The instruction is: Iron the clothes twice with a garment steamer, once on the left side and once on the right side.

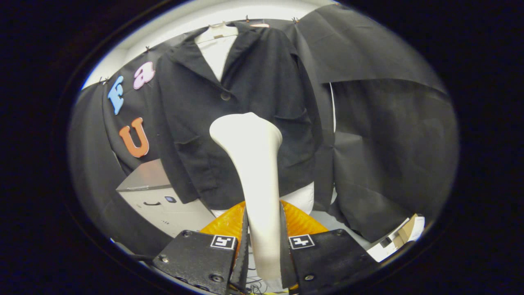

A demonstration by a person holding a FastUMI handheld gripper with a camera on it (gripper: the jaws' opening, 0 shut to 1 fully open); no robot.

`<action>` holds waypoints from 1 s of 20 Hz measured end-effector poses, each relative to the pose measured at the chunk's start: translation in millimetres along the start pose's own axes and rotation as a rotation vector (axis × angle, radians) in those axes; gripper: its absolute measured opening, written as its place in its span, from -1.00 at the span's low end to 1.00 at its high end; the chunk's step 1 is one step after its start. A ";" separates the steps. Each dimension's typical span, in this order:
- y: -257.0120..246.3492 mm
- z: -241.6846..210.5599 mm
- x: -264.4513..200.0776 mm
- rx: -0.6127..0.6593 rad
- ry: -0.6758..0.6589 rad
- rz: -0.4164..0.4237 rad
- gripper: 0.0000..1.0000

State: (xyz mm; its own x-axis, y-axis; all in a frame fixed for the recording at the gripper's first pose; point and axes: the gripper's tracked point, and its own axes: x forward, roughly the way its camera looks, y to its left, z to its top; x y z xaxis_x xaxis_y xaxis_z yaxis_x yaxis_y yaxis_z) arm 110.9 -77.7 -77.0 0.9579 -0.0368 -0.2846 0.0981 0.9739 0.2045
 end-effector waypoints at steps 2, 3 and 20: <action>20.4 -2.7 -23.1 -0.026 -0.026 -0.008 -0.31; 31.8 -2.9 -35.3 -0.027 -0.034 -0.002 -0.31; 131.8 -60.3 -177.6 -0.110 -0.091 0.083 -0.32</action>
State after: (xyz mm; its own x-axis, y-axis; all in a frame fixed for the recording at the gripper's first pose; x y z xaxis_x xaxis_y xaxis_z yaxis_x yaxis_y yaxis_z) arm -62.5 70.6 -55.9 0.9825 0.0297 -0.1836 -0.0078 0.9929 0.1188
